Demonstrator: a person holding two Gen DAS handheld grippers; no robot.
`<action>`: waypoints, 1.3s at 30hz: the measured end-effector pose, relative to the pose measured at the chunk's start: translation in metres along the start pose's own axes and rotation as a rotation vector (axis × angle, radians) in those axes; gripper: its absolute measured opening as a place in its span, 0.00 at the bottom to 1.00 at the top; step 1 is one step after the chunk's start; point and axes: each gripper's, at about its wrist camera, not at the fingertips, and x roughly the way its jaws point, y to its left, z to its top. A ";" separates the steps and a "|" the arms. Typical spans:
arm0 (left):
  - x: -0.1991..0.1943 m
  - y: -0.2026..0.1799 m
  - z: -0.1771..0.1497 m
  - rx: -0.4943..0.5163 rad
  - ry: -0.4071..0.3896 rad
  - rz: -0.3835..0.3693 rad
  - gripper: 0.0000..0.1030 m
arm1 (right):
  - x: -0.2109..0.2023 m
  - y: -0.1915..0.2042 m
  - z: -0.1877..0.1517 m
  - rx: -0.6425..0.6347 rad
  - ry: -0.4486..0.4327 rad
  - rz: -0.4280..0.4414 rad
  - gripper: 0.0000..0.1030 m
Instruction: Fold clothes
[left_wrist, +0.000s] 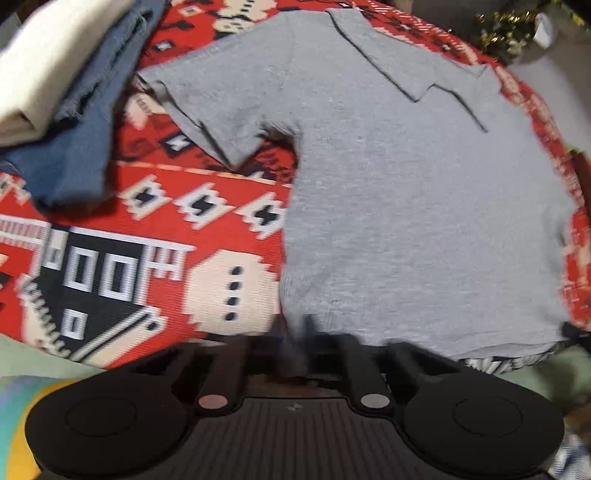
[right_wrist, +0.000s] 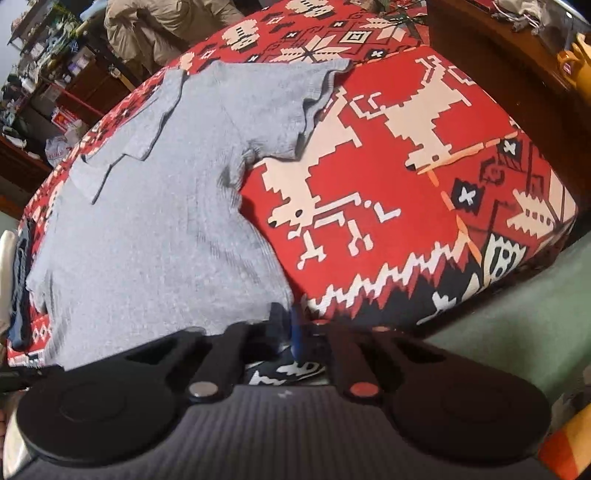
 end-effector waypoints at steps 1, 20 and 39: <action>-0.004 0.004 -0.001 -0.019 -0.007 -0.040 0.04 | -0.006 -0.003 -0.002 0.022 -0.019 0.017 0.04; 0.001 -0.001 -0.008 0.007 0.009 0.076 0.19 | -0.007 -0.027 -0.010 0.158 0.015 -0.102 0.15; -0.039 -0.050 -0.044 0.286 -0.359 0.149 0.58 | -0.038 0.036 -0.009 -0.153 -0.203 -0.093 0.77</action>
